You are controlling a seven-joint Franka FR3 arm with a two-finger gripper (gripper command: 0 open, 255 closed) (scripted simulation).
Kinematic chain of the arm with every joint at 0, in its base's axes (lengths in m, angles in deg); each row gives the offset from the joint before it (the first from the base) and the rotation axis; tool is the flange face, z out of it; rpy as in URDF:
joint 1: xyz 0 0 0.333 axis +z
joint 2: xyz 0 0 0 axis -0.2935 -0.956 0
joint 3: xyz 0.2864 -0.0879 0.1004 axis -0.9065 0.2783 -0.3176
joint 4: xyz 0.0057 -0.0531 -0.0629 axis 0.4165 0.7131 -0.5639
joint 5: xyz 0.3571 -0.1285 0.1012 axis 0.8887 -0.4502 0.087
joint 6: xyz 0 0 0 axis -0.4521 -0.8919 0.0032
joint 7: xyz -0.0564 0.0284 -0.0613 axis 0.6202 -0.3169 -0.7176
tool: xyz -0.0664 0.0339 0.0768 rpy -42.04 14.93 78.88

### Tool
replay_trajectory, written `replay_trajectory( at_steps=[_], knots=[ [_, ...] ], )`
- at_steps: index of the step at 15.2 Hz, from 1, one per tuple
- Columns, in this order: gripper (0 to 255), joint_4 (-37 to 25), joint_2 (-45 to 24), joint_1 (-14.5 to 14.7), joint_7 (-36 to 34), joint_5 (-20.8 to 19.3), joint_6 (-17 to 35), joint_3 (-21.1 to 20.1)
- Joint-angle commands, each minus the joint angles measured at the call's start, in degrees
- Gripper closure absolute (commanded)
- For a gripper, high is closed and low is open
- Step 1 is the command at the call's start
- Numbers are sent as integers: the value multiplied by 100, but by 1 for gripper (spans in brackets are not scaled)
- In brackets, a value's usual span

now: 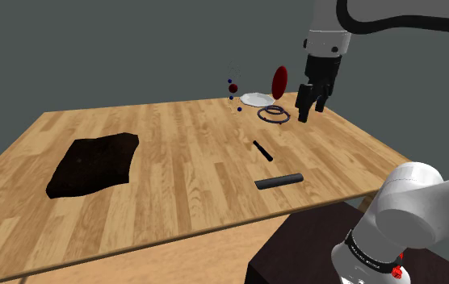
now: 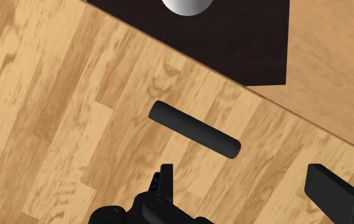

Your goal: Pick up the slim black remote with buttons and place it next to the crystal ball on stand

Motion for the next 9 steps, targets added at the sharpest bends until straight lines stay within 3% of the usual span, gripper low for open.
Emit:
replay_trajectory(
  at_steps=[1, 9],
  knots=[
    [0, 0, 0, 0, 0, 0, 0, 0],
    [0, 1547, 92, 619, 2256, -461, 1494, 808]
  ],
)
